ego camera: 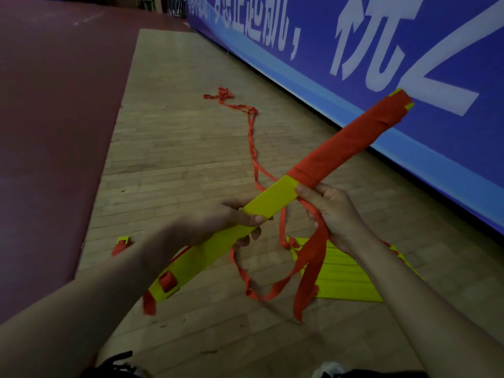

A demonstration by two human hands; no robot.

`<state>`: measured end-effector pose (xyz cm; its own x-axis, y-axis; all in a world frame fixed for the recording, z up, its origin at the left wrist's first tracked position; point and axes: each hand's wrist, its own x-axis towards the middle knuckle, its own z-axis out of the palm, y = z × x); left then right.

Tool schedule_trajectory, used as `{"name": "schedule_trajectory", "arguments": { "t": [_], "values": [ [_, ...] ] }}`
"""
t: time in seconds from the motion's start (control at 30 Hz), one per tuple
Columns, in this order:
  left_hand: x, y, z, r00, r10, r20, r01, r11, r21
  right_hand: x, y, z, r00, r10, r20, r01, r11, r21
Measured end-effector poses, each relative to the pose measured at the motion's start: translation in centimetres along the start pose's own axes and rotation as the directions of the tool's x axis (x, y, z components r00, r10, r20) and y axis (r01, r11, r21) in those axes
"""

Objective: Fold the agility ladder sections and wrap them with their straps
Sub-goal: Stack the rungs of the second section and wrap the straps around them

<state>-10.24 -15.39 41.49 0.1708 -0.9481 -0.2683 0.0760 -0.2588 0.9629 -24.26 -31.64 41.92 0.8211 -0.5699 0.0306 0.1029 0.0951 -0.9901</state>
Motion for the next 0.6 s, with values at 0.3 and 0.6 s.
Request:
{"name": "schedule_trajectory", "arguments": {
  "t": [0.3, 0.6],
  "values": [
    [0.6, -0.1, -0.6, 0.977, -0.108, -0.181, 0.073, 0.979, -0.192, 0.2, 1.6, -0.7, 0.998, 0.012, -0.054, -0.023, 0.974, -0.226],
    [1.9, -0.8, 1.6, 0.932, 0.018, -0.362, 0.027, 0.992, 0.119, 0.8, 2.1, 0.5, 0.98, -0.079, -0.184, 0.006, 0.93, -0.368]
  ]
}}
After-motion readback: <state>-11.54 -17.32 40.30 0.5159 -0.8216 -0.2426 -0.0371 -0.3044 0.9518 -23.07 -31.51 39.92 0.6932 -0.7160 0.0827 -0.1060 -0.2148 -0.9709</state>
